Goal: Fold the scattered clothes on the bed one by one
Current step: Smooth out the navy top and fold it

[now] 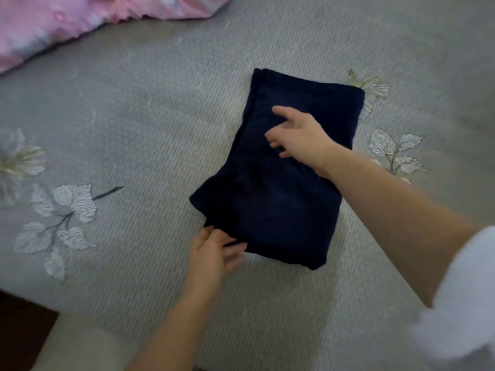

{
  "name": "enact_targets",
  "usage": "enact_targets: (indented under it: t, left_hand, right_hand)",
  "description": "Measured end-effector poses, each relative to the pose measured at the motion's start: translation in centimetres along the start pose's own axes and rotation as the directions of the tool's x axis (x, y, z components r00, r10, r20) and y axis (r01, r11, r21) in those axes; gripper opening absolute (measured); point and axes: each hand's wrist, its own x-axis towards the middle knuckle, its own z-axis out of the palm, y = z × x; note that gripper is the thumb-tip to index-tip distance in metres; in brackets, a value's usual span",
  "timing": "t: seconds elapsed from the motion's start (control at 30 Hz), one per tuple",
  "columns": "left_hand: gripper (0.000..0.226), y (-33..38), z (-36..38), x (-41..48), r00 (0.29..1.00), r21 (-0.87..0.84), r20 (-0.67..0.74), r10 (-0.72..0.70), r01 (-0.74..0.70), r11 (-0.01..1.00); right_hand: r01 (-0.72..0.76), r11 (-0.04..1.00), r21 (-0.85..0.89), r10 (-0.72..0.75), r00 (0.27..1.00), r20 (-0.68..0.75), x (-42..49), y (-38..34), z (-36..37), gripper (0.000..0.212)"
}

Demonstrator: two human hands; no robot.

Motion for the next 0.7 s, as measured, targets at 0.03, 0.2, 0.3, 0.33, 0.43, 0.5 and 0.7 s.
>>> enact_targets:
  t: [0.03,0.2,0.3,0.33,0.43,0.5,0.7]
  left_hand:
    - [0.024,-0.2,-0.6,0.2,0.998,0.057,0.002,-0.07,0.069,0.996]
    - [0.044,-1.3,-0.4,-0.2,0.957,0.172,0.085,-0.278,0.261,0.95]
    - [0.031,-1.3,1.1,-0.6,0.969,-0.026,0.175,-0.174,0.181,0.983]
    - [0.031,-1.3,1.7,-0.6,0.976,-0.053,0.171,-0.136,0.147,0.988]
    - [0.024,-1.3,2.8,-0.4,0.996,-0.058,0.072,-0.052,0.056,0.997]
    - [0.014,-0.9,2.2,-0.1,0.999,-0.037,0.022,0.031,-0.03,0.999]
    - [0.024,0.8,-3.2,0.0,0.955,0.273,-0.129,0.269,-0.227,0.935]
  right_hand:
    - [0.022,0.999,-0.027,-0.025,0.995,-0.098,-0.2,1.1,0.0,0.056]
    - [-0.054,0.995,-0.085,-0.013,0.766,-0.643,-2.4,6.8,-1.6,0.046]
    - [-0.216,0.974,0.066,0.212,0.776,-0.594,-3.0,9.0,-1.7,0.057]
    - [-0.248,0.962,0.114,0.269,0.794,-0.546,-3.0,9.4,-1.8,0.051]
    - [-0.255,0.94,0.226,0.334,0.817,-0.47,-3.4,9.5,-2.8,0.016]
    - [-0.298,0.932,0.206,0.359,0.837,-0.412,-4.5,9.1,-3.5,0.01]
    - [-0.579,0.757,-0.304,0.651,0.711,0.267,-12.3,8.9,-2.0,0.029]
